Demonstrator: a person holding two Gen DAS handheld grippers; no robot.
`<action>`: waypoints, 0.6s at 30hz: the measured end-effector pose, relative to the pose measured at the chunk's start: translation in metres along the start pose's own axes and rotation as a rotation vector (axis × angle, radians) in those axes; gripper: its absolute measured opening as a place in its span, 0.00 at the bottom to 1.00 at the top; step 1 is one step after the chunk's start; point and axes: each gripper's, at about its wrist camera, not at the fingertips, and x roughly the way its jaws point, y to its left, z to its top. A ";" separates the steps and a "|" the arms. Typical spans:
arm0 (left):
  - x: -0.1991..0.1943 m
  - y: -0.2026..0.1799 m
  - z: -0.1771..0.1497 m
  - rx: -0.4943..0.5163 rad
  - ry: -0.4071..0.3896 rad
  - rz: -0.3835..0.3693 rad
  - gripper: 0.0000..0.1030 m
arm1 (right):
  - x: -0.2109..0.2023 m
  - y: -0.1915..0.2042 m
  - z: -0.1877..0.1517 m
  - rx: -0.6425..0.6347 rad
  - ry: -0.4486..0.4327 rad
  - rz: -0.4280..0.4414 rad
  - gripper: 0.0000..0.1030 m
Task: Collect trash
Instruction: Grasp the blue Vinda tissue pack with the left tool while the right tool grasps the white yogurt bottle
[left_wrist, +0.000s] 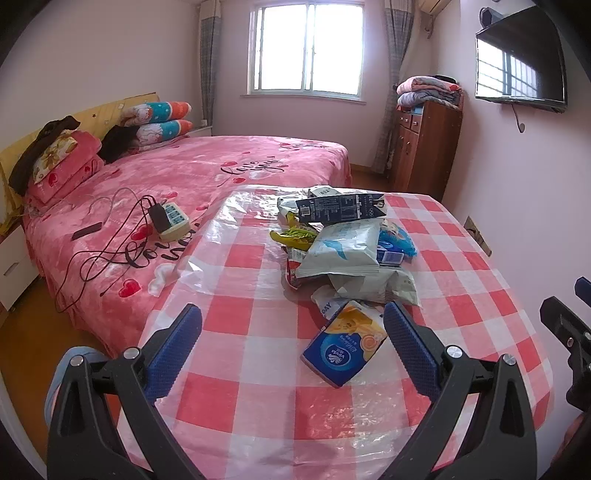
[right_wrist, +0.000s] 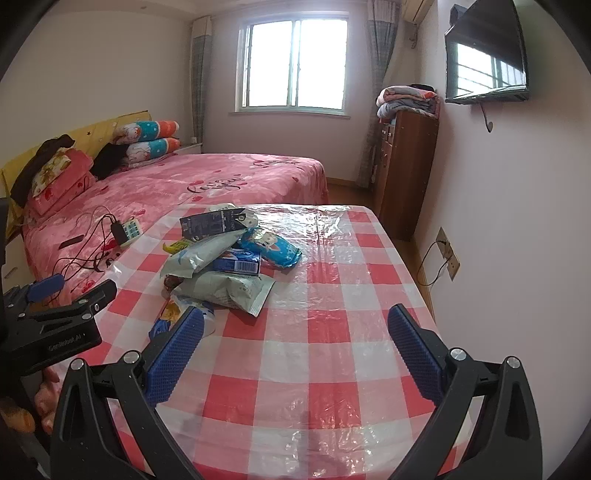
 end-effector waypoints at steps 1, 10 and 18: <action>0.000 0.000 0.000 -0.002 0.003 0.000 0.96 | 0.001 0.000 -0.001 -0.001 0.003 0.006 0.96; 0.014 0.001 -0.004 -0.009 0.037 0.027 0.96 | 0.022 -0.005 -0.004 0.015 0.036 0.073 0.96; 0.024 0.009 -0.016 -0.031 0.040 -0.014 0.96 | 0.050 -0.012 -0.011 0.043 0.093 0.148 0.96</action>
